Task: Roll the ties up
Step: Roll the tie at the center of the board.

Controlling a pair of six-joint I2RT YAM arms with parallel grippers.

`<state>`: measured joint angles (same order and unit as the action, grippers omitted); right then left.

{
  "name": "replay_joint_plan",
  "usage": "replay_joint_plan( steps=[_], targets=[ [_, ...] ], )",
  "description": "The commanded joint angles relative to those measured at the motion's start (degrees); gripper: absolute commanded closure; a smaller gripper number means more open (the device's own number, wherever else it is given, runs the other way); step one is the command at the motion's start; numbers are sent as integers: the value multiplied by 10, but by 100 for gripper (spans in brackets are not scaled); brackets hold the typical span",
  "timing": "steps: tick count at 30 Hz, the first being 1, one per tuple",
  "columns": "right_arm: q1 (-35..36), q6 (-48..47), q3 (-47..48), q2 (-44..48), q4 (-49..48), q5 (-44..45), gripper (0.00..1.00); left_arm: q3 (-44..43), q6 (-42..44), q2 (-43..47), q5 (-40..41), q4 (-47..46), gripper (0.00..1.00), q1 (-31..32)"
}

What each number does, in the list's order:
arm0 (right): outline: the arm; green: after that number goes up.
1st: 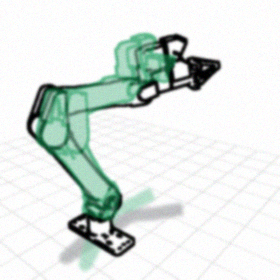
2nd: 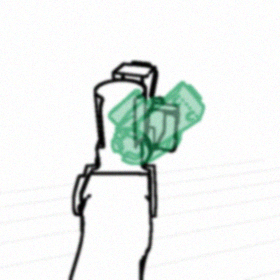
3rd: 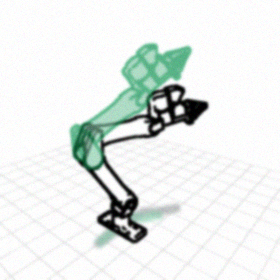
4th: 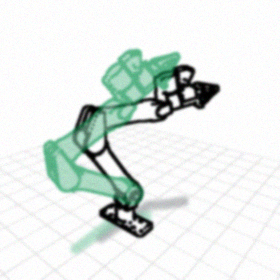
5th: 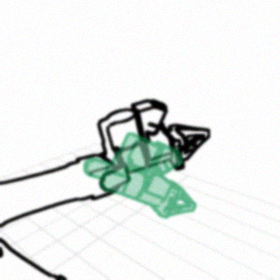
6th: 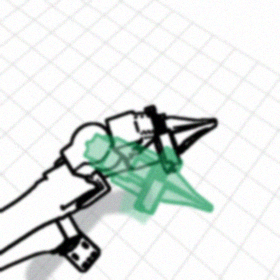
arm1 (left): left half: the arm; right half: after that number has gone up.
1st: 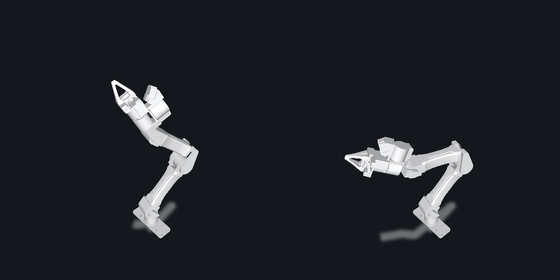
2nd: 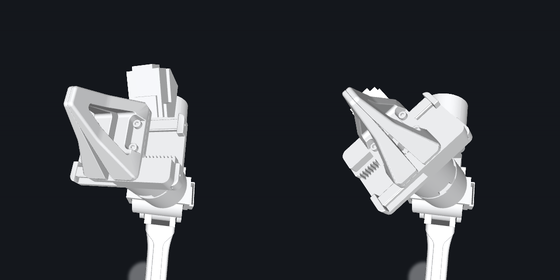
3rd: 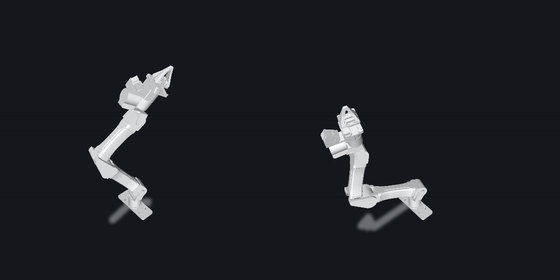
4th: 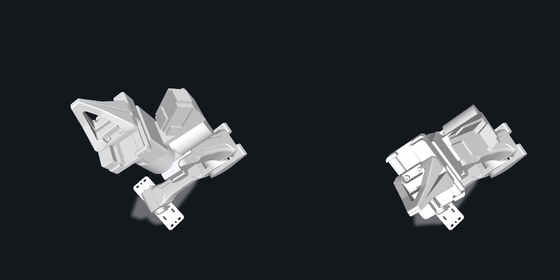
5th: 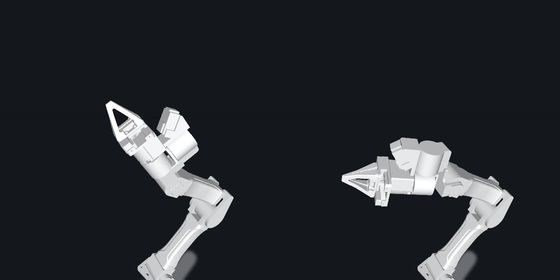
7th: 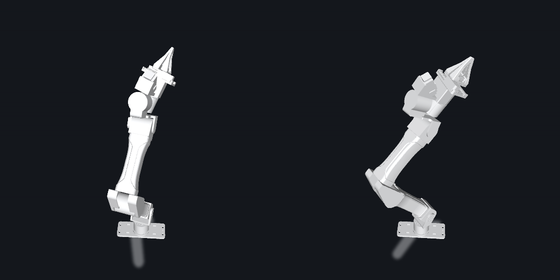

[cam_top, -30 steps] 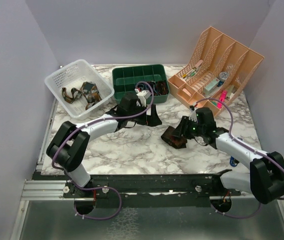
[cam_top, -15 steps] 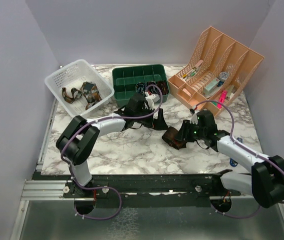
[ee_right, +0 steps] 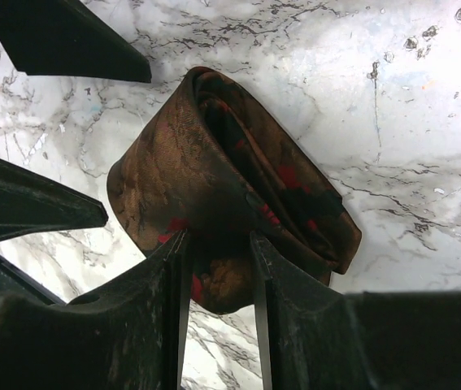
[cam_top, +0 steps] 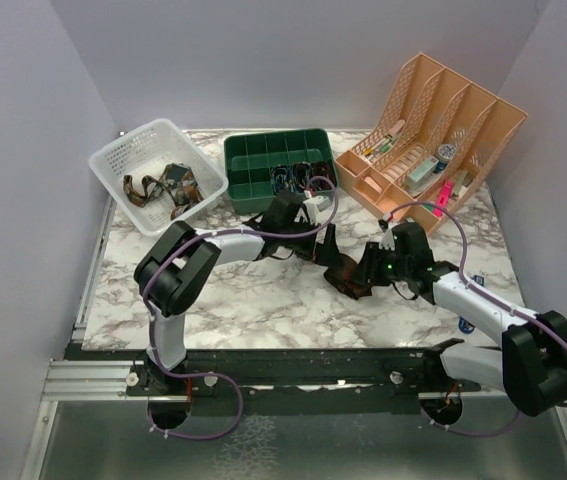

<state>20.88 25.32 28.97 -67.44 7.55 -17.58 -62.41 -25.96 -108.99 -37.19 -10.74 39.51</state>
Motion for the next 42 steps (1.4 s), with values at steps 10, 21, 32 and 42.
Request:
replay_joint_plan(
  steps=[10, 21, 32, 42],
  targets=[
    [-2, -7, -21, 4, 14, 23, 61, -8, -26, -57, -76, -38, 12, 6],
    [-1, 2, -35, 9, 5, 34, 61, -17, -30, -75, -109, -39, 24, 7],
    [-2, 3, -29, 11, 6, 38, 61, -32, -32, -94, -122, -36, 43, 12],
    [-2, 4, 11, 42, 37, 36, 57, -21, -12, -79, -103, -36, 65, 13]
  ],
)
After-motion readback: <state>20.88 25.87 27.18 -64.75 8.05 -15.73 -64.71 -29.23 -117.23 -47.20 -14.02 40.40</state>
